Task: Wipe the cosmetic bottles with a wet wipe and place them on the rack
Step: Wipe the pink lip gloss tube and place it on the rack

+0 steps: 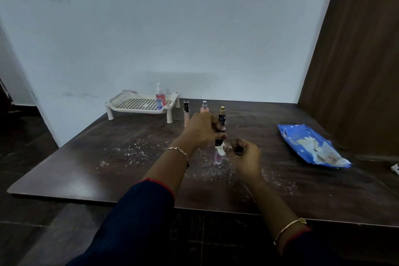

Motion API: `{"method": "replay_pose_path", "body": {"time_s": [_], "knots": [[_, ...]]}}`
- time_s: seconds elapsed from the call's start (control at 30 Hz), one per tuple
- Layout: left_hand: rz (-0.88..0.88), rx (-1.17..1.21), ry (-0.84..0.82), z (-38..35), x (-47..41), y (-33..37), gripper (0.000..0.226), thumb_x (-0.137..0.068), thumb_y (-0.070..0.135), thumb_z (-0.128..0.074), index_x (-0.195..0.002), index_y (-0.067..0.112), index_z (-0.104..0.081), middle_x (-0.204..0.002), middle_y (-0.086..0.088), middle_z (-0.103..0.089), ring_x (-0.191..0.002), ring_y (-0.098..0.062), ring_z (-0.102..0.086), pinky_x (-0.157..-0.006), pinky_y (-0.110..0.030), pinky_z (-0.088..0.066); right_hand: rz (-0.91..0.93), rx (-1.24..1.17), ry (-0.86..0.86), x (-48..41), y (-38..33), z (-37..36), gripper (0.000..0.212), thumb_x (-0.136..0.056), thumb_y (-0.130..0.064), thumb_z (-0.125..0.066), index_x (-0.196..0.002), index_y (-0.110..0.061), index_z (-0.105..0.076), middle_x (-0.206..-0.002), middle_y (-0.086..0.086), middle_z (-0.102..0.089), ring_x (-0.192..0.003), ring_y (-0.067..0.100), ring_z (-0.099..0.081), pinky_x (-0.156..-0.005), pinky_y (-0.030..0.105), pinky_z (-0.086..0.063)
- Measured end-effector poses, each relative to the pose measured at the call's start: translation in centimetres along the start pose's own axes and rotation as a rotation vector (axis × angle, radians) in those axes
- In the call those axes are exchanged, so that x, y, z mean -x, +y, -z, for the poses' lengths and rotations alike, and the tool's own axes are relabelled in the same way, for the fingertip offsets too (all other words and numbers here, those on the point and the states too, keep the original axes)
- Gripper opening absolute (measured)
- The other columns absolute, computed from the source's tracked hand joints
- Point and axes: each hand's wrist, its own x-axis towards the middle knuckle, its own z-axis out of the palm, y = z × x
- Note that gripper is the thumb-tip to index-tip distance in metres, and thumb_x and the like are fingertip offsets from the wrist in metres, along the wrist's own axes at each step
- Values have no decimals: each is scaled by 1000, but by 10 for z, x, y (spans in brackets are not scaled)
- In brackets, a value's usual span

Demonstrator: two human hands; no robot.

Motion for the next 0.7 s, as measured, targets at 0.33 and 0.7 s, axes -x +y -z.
{"method": "replay_pose_path", "body": {"time_s": [0.33,0.7], "knots": [[5,11,-5,0,-2,-1,17,-69,20,-83,-83,14,-75,-85,2,-74,-76,-4,-65,-81,-21,-52,188,116,1,11,-9,4,7,-84,-8,-65,-78,-8,-68,-76,2,-66,-68,14,-61,-64,39,-53],[0,22,-21,1,-1,-1,18,-69,19,-82,-84,13,-74,-81,4,-72,-73,-2,-63,-78,-18,-50,251,226,-42,11,-9,9,6,-83,-6,-66,-80,-11,-69,-78,-1,-65,-69,9,-59,-61,27,-49]]}}
